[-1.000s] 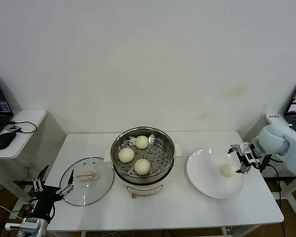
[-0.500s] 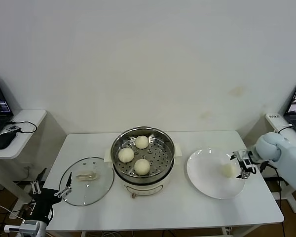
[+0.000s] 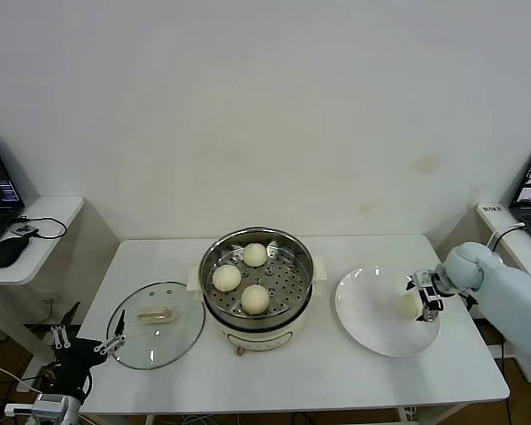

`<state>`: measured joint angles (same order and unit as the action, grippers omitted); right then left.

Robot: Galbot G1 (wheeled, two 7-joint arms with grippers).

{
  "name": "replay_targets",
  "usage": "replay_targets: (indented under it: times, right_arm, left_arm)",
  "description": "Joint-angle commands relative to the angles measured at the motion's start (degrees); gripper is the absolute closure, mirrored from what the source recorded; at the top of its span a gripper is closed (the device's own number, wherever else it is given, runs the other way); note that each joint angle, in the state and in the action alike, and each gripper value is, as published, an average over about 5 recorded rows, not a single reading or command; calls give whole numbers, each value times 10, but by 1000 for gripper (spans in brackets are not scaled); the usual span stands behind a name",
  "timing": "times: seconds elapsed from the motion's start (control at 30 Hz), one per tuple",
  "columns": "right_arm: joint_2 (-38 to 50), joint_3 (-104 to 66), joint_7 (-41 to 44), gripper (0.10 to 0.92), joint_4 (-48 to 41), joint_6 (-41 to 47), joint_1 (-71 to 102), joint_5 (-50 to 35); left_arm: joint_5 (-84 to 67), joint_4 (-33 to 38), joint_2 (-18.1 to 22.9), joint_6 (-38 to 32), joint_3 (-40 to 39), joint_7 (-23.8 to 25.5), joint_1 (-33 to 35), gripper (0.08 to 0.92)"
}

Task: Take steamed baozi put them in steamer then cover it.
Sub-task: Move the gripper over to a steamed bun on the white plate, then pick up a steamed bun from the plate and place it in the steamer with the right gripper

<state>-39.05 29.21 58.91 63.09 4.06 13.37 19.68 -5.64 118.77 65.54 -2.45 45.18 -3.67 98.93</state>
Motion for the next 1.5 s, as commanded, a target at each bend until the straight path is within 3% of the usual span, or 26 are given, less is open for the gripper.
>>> replay_targets:
  times: [0.03, 0.5, 0.77, 0.97, 1.23, 1.5]
  right_arm:
    - [-18, -9, -1, 241, -27, -3, 7, 11]
    - [5, 8, 6, 473, 13, 14, -31, -29]
    - [86, 150, 22, 473, 148, 80, -201, -144]
    - [90, 275, 7, 464, 243, 137, -372, -285]
    - [-17, 406, -44, 455, 286, 220, -544, -433]
    - [-128, 414, -133, 448, 279, 311, -513, -540]
  left_arm:
    - [0, -1, 0, 0, 0, 0, 1, 177]
    - [0, 3, 0, -2, 3, -1, 4, 177]
    - [0, 3, -1, -2, 1, -1, 1, 177]
    - [1, 4, -2, -3, -4, -2, -3, 177]
    - [3, 6, -3, -4, -9, -3, -7, 177]
    - [9, 5, 2, -7, -17, -3, -10, 177]
